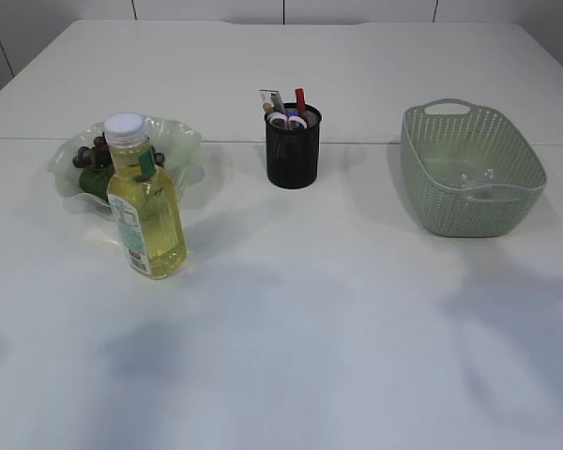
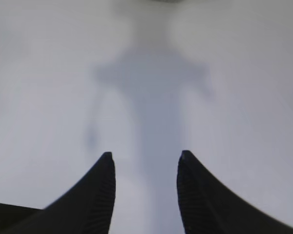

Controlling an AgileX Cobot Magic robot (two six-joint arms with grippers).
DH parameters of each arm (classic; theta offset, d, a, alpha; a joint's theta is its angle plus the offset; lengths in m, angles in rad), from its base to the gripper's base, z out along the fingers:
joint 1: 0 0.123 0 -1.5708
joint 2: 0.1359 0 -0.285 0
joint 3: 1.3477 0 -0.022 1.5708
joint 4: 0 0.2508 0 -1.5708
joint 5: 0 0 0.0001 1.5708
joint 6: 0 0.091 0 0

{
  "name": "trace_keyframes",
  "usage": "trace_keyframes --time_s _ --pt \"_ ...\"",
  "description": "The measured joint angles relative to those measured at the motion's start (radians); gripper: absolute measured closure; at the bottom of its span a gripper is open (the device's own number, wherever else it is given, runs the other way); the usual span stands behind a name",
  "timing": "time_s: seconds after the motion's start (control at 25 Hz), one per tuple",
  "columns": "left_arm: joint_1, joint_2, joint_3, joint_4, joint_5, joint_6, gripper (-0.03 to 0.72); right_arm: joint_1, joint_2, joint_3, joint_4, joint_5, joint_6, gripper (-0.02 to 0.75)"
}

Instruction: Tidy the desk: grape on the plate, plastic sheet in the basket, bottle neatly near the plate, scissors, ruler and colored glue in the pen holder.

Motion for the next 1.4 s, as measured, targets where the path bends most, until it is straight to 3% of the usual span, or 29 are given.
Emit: trace_keyframes --time_s 0.4,0.56,0.8,1.0,1.4 --pt "0.000 -0.235 0.006 -0.004 0.117 0.000 0.254 0.000 -0.429 0.273 -0.002 0.005 0.053 0.395" --pt "0.000 -0.342 0.006 0.055 0.117 0.000 0.254 0.000 -0.615 0.339 0.004 0.012 0.061 0.389" --pt "0.000 -0.475 0.006 0.076 0.177 0.000 0.254 0.000 -0.842 0.353 0.023 0.021 0.063 0.311" --pt "0.000 -0.574 0.029 0.131 0.197 0.000 0.254 0.000 -0.987 0.353 0.064 0.028 0.063 0.300" --pt "0.000 -0.839 0.178 0.135 0.251 -0.003 0.246 0.000 -1.111 0.353 0.101 0.033 0.053 0.300"
